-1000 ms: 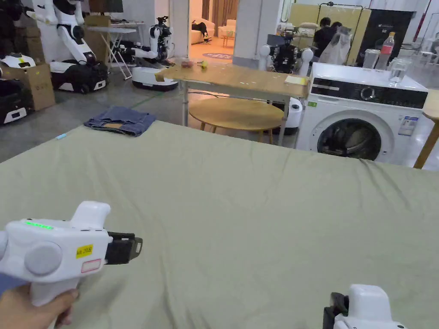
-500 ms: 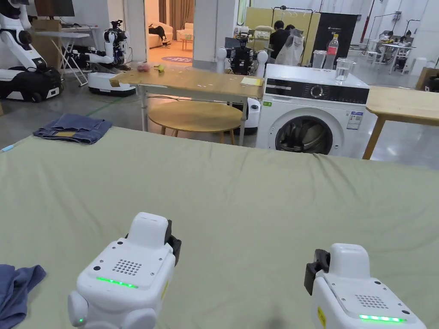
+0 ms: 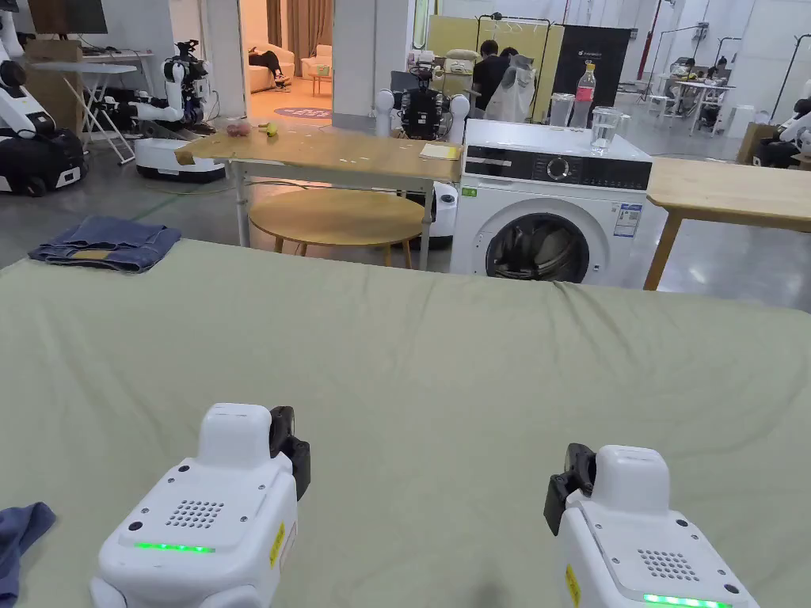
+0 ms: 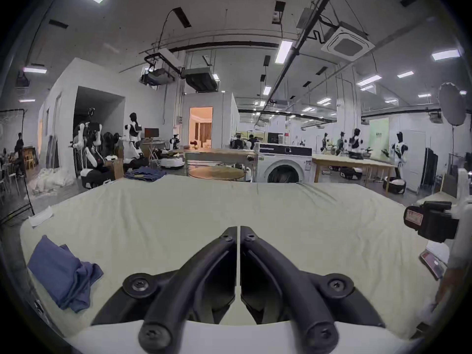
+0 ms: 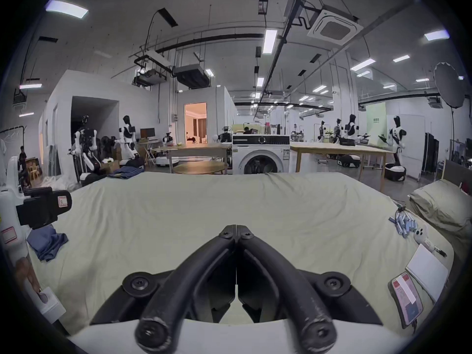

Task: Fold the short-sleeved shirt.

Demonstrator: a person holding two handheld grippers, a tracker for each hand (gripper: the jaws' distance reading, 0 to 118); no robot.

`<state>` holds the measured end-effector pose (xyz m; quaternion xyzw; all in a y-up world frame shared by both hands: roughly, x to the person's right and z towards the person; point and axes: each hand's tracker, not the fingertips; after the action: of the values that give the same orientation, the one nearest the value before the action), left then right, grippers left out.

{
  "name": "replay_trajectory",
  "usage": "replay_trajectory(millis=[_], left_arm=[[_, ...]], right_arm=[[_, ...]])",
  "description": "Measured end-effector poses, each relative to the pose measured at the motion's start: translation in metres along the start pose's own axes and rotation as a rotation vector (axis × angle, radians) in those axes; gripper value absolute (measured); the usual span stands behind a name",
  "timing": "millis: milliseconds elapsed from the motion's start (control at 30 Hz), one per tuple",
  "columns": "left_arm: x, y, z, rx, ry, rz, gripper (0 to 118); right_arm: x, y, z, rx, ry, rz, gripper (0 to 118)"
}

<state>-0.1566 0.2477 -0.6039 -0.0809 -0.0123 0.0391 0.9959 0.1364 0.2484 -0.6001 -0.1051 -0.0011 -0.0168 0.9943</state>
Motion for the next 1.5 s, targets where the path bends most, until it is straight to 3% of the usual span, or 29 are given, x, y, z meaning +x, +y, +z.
replay_trajectory(millis=[67,100,133,200,233,267,300,433,533,667,900,1067,1200,1400,1500], left_arm=[[0.0,0.0,0.001,0.007,-0.003,0.007,0],[0.002,0.001,0.002,0.006,0.012,0.006,7],[0.002,0.002,0.003,0.01,0.014,0.002,25],[0.002,0.002,0.004,0.015,0.002,0.006,46],[0.003,0.003,0.005,0.02,-0.001,0.011,56],[0.003,0.004,0.006,0.026,0.001,0.012,63],[0.004,0.004,0.007,0.037,0.014,0.012,68],[0.005,0.008,0.008,0.073,0.044,0.012,77],[0.006,0.011,0.008,0.077,0.052,-0.01,83],[0.008,0.014,0.008,0.093,0.052,-0.087,85],[0.001,0.014,0.007,0.106,-0.003,-0.068,85],[0.004,0.01,0.011,0.148,-0.009,-0.097,85],[0.006,0.011,0.012,0.135,-0.008,-0.102,85],[0.003,0.012,0.009,0.087,0.007,-0.058,85],[-0.003,0.01,0.011,0.087,0.016,-0.006,85]], right_arm=[[-0.001,0.0,0.001,0.009,-0.001,0.004,0],[-0.002,0.0,0.002,0.016,-0.008,0.008,0],[-0.003,-0.001,0.003,0.023,-0.022,0.016,2],[-0.003,0.0,0.004,0.031,-0.029,0.023,23],[-0.002,0.0,0.004,0.035,-0.025,0.021,43],[-0.002,0.0,0.005,0.036,-0.024,0.019,56],[-0.002,0.001,0.005,0.036,-0.024,0.019,64],[-0.001,0.002,0.007,0.069,-0.063,0.016,72],[0.002,0.004,0.006,0.071,-0.075,0.008,90],[0.005,0.006,0.005,0.072,-0.075,0.004,91],[0.005,0.008,0.004,0.084,-0.081,0.031,91],[0.007,0.009,0.004,0.095,-0.035,-0.01,92],[0.001,0.01,-0.001,0.086,-0.079,0.009,92],[0.006,0.014,-0.011,-0.001,-0.092,-0.082,92],[0.012,0.012,-0.015,-0.044,-0.053,-0.135,92]])
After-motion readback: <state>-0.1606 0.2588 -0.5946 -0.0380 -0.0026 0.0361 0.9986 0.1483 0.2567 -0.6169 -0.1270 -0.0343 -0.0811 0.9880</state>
